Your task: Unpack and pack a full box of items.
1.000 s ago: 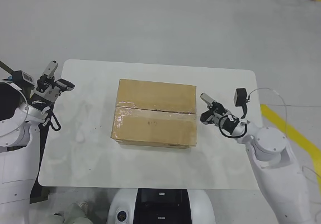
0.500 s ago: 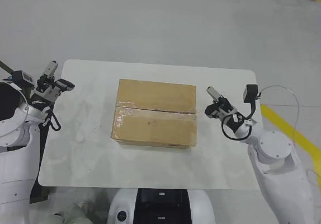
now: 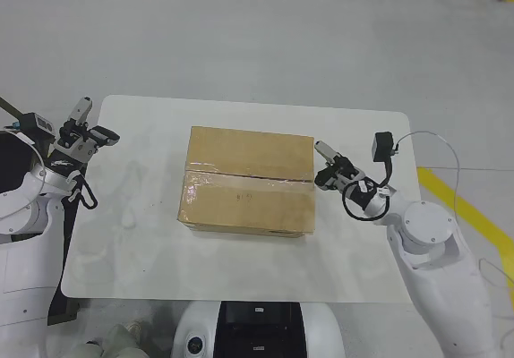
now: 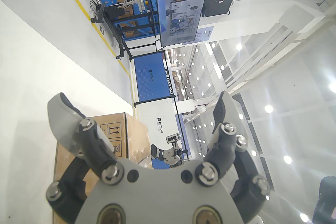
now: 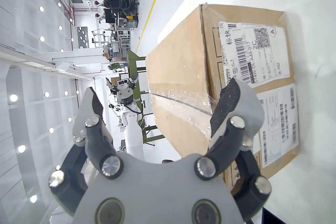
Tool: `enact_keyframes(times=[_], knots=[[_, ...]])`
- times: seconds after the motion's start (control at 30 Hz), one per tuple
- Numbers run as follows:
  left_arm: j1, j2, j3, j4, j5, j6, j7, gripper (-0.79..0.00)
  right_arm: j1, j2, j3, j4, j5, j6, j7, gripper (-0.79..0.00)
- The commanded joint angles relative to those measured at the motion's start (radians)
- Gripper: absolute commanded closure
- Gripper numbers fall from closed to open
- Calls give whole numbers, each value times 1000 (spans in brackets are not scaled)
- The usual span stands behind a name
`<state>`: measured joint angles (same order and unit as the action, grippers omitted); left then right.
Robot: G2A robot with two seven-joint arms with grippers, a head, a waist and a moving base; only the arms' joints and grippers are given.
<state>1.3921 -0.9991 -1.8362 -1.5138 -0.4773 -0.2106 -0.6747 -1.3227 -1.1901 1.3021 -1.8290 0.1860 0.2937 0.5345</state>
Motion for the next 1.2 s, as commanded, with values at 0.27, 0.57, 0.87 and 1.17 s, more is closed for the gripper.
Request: enact_keyframes(times=[0.27, 0.57, 0.87, 1.17], knots=[[0, 0, 0, 0, 0, 0, 0, -785, 14, -3, -27, 18, 14, -2, 1, -785], [0, 0, 0, 0, 0, 0, 0, -785, -12, -1, -13, 22, 28, -12, -22, -785], [0, 0, 0, 0, 0, 0, 0, -785, -8, -2, -27, 22, 32, -14, -20, -785], [0, 0, 0, 0, 0, 0, 0, -785, 12, -5, -44, 45, 38, -16, -20, -785]])
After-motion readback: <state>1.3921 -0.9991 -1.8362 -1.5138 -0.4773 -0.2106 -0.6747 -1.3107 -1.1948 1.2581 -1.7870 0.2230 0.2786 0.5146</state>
